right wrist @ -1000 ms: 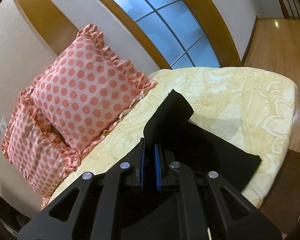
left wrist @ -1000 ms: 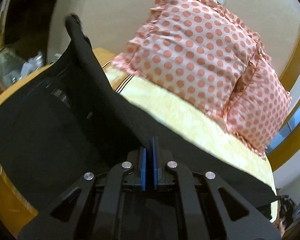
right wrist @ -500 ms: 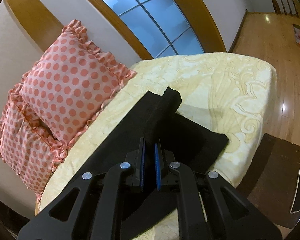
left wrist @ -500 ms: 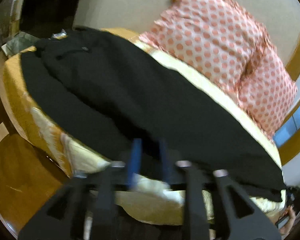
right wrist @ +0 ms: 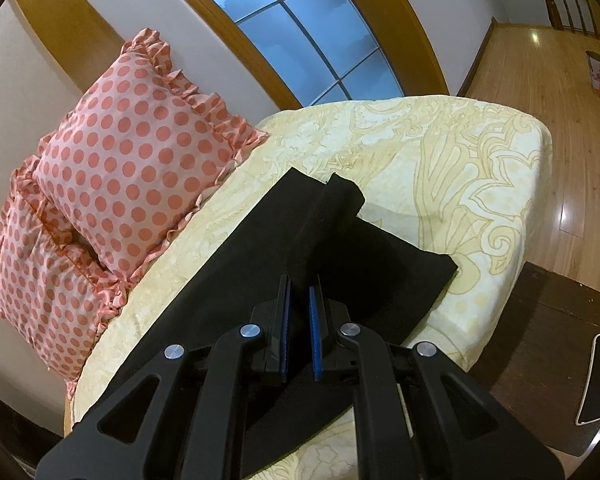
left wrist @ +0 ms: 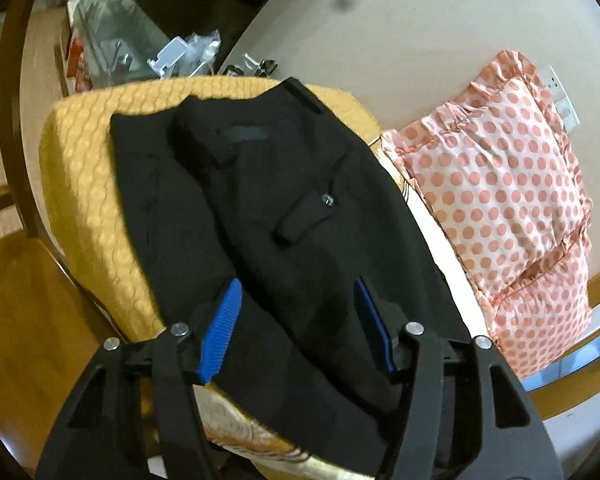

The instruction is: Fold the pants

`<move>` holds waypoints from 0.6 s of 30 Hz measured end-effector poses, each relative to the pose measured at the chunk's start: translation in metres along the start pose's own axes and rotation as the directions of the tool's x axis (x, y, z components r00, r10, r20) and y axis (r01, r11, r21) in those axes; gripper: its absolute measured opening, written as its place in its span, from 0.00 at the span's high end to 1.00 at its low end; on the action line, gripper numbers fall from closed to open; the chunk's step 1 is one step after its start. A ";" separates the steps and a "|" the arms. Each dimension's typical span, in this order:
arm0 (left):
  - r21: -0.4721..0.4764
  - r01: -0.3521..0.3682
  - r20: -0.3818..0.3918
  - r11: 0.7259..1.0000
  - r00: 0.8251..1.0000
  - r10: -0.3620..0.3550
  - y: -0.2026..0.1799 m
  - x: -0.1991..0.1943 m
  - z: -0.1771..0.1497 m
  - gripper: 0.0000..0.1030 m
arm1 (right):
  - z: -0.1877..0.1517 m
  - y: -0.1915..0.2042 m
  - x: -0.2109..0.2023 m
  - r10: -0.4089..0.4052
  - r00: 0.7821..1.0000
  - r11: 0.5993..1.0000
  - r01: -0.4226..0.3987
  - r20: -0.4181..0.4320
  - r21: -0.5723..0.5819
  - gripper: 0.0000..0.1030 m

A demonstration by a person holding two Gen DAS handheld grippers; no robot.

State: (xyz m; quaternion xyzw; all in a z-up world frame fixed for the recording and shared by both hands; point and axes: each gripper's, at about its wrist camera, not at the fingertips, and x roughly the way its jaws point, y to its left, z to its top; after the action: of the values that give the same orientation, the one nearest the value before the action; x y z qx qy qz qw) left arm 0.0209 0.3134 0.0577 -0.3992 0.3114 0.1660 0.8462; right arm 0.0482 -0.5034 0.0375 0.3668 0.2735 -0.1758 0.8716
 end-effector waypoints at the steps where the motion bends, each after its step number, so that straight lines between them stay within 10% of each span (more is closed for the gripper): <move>1: 0.011 0.004 -0.008 1.000 1.000 -0.004 -0.001 0.002 0.000 0.44 | 0.000 0.000 0.000 -0.002 1.000 1.000 0.002 -0.001 -0.002 0.91; 5: -0.008 -0.001 -0.024 1.000 1.000 0.001 -0.002 0.014 0.002 0.52 | 0.001 0.002 0.000 -0.004 1.000 1.000 0.004 0.000 -0.009 0.91; 8: -0.006 -0.017 -0.007 1.000 1.000 0.017 -0.002 0.012 0.001 0.87 | 0.001 0.002 0.000 0.000 1.000 1.000 0.000 0.001 -0.008 0.91; 10: -0.001 -0.004 0.019 1.000 1.000 0.004 0.000 0.000 0.002 0.94 | 0.002 0.004 -0.001 0.007 1.000 1.000 -0.007 0.004 -0.008 0.91; 18: 0.042 -0.075 0.072 0.996 0.995 0.072 0.011 -0.035 -0.001 0.96 | 0.007 0.005 -0.012 0.031 0.999 0.999 -0.031 0.025 -0.007 0.91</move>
State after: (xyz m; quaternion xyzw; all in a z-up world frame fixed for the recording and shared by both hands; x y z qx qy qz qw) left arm -0.0120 0.3184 0.0736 -0.3625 0.2992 0.2040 0.8587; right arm 0.0436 -0.5043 0.0516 0.3660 0.2574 -0.1658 0.8788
